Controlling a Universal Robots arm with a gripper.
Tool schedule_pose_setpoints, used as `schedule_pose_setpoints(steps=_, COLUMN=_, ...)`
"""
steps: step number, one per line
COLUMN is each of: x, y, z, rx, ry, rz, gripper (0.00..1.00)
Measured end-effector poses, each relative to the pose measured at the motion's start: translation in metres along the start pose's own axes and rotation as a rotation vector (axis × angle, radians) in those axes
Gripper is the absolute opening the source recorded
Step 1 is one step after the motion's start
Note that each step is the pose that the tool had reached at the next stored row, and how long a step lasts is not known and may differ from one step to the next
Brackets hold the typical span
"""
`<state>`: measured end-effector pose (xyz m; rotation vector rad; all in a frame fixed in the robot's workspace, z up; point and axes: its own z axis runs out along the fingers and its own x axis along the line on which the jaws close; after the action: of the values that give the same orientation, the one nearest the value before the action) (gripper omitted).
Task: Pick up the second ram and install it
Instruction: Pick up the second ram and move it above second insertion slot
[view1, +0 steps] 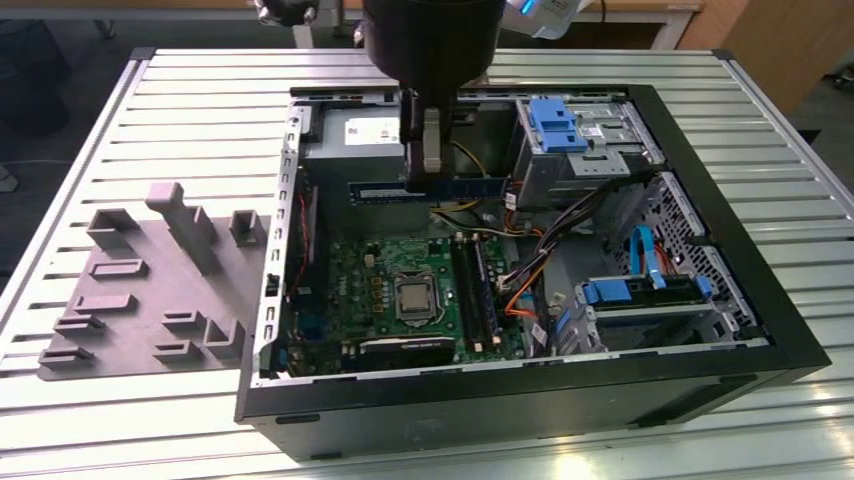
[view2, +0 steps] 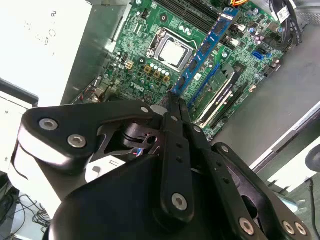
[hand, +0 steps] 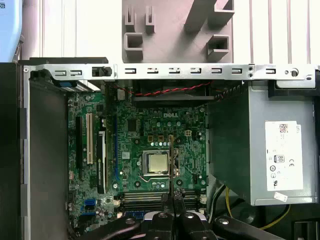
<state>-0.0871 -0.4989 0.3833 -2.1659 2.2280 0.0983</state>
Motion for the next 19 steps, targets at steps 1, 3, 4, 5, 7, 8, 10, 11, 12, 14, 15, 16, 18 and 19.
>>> schedule_pose_setpoints(steps=1, x=0.0000, y=0.0008, z=0.0001, rx=0.0000, ry=0.0000, rz=0.000, gripper=0.12)
schedule_pose_setpoints(steps=3, x=0.0001, y=0.0023, z=0.0004, rx=-0.0001, ry=0.0001, rz=0.000, gripper=0.12)
schedule_pose_setpoints(steps=4, x=0.0001, y=0.0031, z=0.0006, rx=-0.0001, ry=0.0001, rz=0.000, gripper=0.12)
schedule_pose_setpoints(steps=5, x=0.0002, y=0.0039, z=0.0007, rx=-0.0001, ry=0.0001, rz=0.000, gripper=0.12)
schedule_pose_setpoints(steps=7, x=0.0002, y=0.0045, z=0.0009, rx=-0.0001, ry=0.0001, rz=0.000, gripper=0.12)
schedule_pose_setpoints(steps=8, x=0.0002, y=0.0040, z=0.0008, rx=-0.0001, ry=0.0001, rz=0.000, gripper=0.12)
schedule_pose_setpoints(steps=10, x=0.0002, y=0.0029, z=0.0008, rx=-0.0001, ry=0.0001, rz=0.000, gripper=0.12)
schedule_pose_setpoints(steps=11, x=0.0002, y=0.0028, z=0.0008, rx=-0.0001, ry=0.0001, rz=0.000, gripper=0.12)
schedule_pose_setpoints(steps=12, x=0.0001, y=0.0024, z=0.0008, rx=-0.0001, ry=0.0001, rz=0.000, gripper=0.12)
schedule_pose_setpoints(steps=14, x=0.0001, y=0.0020, z=0.0008, rx=-0.0001, ry=0.0002, rz=0.000, gripper=0.12)
schedule_pose_setpoints(steps=15, x=0.0001, y=0.0019, z=0.0009, rx=0.0000, ry=0.0000, rz=0.000, gripper=0.12)
schedule_pose_setpoints(steps=16, x=0.0001, y=0.0017, z=0.0009, rx=0.0000, ry=0.0000, rz=0.000, gripper=0.12)
schedule_pose_setpoints(steps=18, x=0.0001, y=0.0014, z=0.0009, rx=0.0000, ry=0.0001, rz=0.000, gripper=0.12)
schedule_pose_setpoints(steps=19, x=0.0001, y=0.0013, z=0.0011, rx=-0.0001, ry=0.0001, rz=0.000, gripper=0.12)
